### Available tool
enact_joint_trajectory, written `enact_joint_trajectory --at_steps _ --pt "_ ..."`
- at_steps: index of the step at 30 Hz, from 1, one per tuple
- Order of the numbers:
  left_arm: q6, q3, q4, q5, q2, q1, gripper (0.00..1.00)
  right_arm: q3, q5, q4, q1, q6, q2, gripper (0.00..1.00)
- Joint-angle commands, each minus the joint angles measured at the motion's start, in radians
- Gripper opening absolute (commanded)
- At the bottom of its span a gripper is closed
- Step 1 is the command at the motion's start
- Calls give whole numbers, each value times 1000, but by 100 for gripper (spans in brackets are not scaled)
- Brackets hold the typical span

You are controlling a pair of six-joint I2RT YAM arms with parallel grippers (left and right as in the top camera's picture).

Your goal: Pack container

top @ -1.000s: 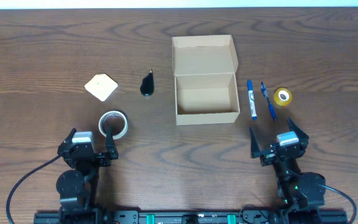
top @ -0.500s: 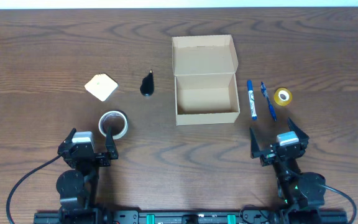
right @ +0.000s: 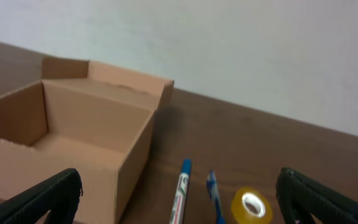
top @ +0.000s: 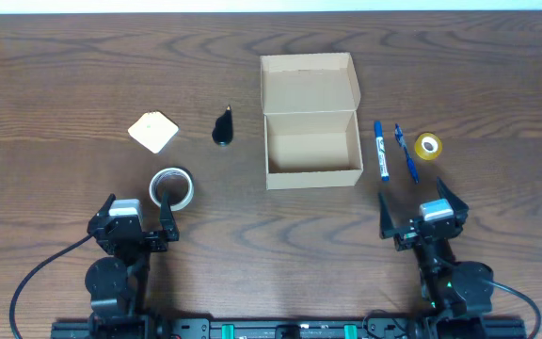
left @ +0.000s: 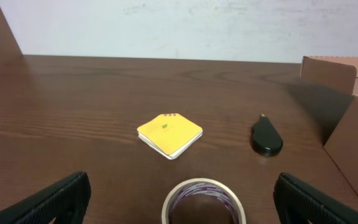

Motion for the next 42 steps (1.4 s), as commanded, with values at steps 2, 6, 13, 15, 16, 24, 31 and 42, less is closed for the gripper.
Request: enact_joint_trajectory --at_steps 2,6,13,15,16,24,31,42 --pt "8 -15 -37 -7 -11 4 95 -4 -8 42 5 60 -6 99" --pt "9 -15 3 -8 -11 4 95 -4 -7 35 5 105 -6 99" --pt "-139 -15 164 -37 -11 4 95 -4 42 92 5 129 -6 99" --pt "-151 -13 209 -2 -11 4 95 -4 48 128 5 128 -6 99" --pt "-151 -8 219 9 -11 4 95 -4 62 145 5 129 -6 99" --pt "-139 138 145 -4 8 4 95 72 121 160 5 162 24 99" --pt "-122 318 -11 -4 177 4 95 282 132 43 5 162 226 99" --pt "-60 802 -294 0 618 4 95 743 130 -197 5 161 618 99"
